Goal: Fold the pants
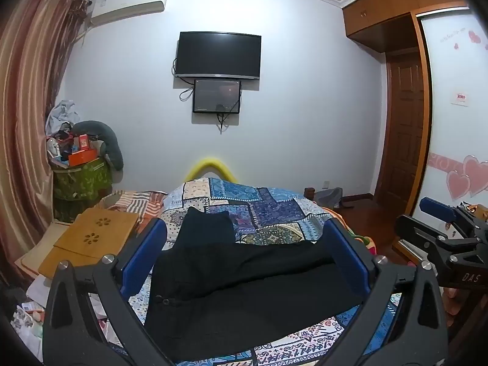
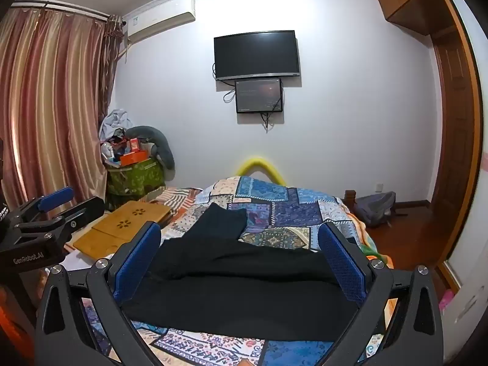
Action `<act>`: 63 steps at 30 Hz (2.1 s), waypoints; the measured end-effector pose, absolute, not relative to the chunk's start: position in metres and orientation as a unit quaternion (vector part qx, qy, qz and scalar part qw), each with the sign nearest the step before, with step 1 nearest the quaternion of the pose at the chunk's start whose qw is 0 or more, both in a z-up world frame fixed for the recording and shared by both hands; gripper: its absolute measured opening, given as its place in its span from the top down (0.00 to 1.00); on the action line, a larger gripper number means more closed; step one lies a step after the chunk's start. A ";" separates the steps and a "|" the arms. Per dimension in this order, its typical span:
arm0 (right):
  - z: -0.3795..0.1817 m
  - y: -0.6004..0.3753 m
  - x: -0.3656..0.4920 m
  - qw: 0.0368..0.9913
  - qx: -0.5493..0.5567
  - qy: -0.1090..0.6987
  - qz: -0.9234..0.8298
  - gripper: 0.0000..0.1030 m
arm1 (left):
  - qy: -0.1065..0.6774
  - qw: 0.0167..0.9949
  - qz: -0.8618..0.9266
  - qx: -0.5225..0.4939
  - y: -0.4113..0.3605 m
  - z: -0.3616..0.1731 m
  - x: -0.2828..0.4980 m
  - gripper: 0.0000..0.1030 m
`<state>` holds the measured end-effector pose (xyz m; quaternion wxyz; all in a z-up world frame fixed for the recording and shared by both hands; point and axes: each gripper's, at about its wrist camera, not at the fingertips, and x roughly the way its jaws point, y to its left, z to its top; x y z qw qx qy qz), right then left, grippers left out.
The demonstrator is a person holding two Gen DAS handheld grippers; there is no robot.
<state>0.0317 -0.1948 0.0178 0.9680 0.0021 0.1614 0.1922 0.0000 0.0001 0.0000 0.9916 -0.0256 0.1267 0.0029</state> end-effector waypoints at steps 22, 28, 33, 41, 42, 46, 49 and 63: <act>0.024 -0.193 0.026 0.969 0.000 0.155 0.192 0.01 | 0.131 0.991 0.003 -0.027 0.000 0.001 0.002 0.00; 0.022 -0.193 0.027 0.969 -0.001 0.155 0.193 0.01 | 0.130 0.991 0.003 -0.028 0.001 0.001 0.002 0.00; 0.022 -0.193 0.027 0.969 -0.001 0.154 0.193 0.01 | 0.130 0.991 0.003 -0.029 0.001 0.002 0.000 0.00; 0.024 -0.192 0.027 0.969 0.000 0.154 0.193 0.01 | 0.131 0.991 0.004 -0.031 0.003 0.001 0.001 0.00; 0.024 -0.192 0.027 0.969 0.000 0.154 0.193 0.01 | 0.132 0.991 0.004 -0.031 0.004 0.001 0.002 0.00; 0.024 -0.192 0.027 0.969 0.000 0.154 0.193 0.01 | 0.133 0.991 0.004 -0.032 0.006 0.001 0.003 0.00; 0.023 -0.192 0.027 0.969 0.000 0.154 0.193 0.01 | 0.135 0.990 0.004 -0.033 0.007 0.001 0.003 0.00; 0.028 -0.189 0.024 0.969 0.001 0.154 0.193 0.01 | 0.134 0.990 0.006 -0.032 0.007 0.004 0.004 0.00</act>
